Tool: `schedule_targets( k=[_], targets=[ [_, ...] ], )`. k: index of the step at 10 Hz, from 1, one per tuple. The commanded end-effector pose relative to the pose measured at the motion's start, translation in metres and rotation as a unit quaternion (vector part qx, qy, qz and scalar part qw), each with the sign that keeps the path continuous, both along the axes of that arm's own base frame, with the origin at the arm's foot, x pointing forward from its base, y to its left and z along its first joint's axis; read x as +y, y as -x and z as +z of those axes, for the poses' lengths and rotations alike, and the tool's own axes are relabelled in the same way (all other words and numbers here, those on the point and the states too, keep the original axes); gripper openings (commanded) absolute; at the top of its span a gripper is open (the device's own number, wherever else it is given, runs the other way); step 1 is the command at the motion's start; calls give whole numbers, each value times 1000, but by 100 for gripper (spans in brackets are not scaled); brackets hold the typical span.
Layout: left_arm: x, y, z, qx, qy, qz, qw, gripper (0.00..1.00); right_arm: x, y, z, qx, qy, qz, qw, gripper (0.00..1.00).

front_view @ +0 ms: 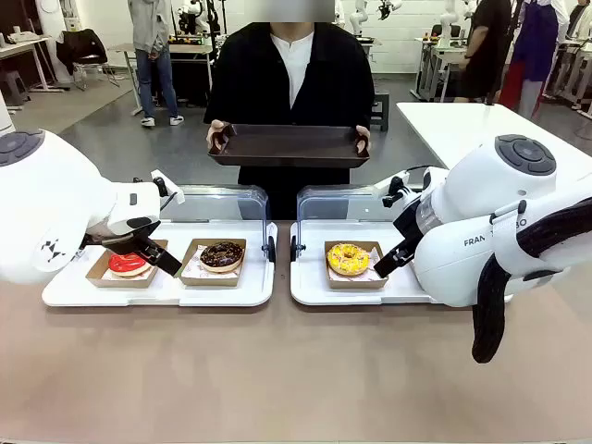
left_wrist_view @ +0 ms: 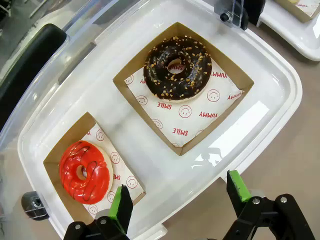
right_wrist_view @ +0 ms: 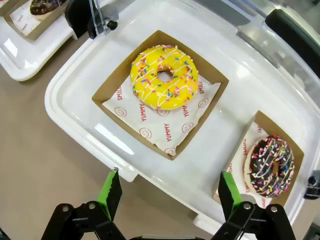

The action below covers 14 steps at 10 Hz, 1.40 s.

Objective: Provide the desired donut to the person.
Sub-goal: Pick up and lift the Paper togo box containing the Donut pointed at by the person.

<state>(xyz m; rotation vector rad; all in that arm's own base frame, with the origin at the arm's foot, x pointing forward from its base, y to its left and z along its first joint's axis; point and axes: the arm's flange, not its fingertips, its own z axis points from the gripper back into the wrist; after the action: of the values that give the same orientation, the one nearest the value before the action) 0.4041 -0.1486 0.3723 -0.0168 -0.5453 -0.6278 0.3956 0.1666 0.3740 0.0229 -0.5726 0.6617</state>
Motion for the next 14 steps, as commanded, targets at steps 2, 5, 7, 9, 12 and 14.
schedule_targets(
  k=[2, 5, 7, 9, 12, 14],
  targets=[
    [0, 0, 0, 0, 0, 0, 1000, 100, 0, 0, 0, 0, 0, 0, 1000, 100],
    [0, 0, 0, 0, 0, 0, 1000, 100, 0, 0, 0, 0, 0, 0, 1000, 100],
    [0, 0, 0, 0, 0, 0, 1000, 100, 0, 0, 0, 0, 0, 0, 1000, 100],
    [0, 0, 0, 0, 0, 0, 1000, 100, 0, 0, 0, 0, 0, 0, 1000, 100],
    [0, 0, 0, 0, 0, 0, 1000, 100, 0, 0, 0, 0, 0, 0, 1000, 100],
    [0, 0, 0, 0, 0, 0, 1000, 100, 0, 0, 0, 0, 0, 0, 1000, 100]
  ],
)
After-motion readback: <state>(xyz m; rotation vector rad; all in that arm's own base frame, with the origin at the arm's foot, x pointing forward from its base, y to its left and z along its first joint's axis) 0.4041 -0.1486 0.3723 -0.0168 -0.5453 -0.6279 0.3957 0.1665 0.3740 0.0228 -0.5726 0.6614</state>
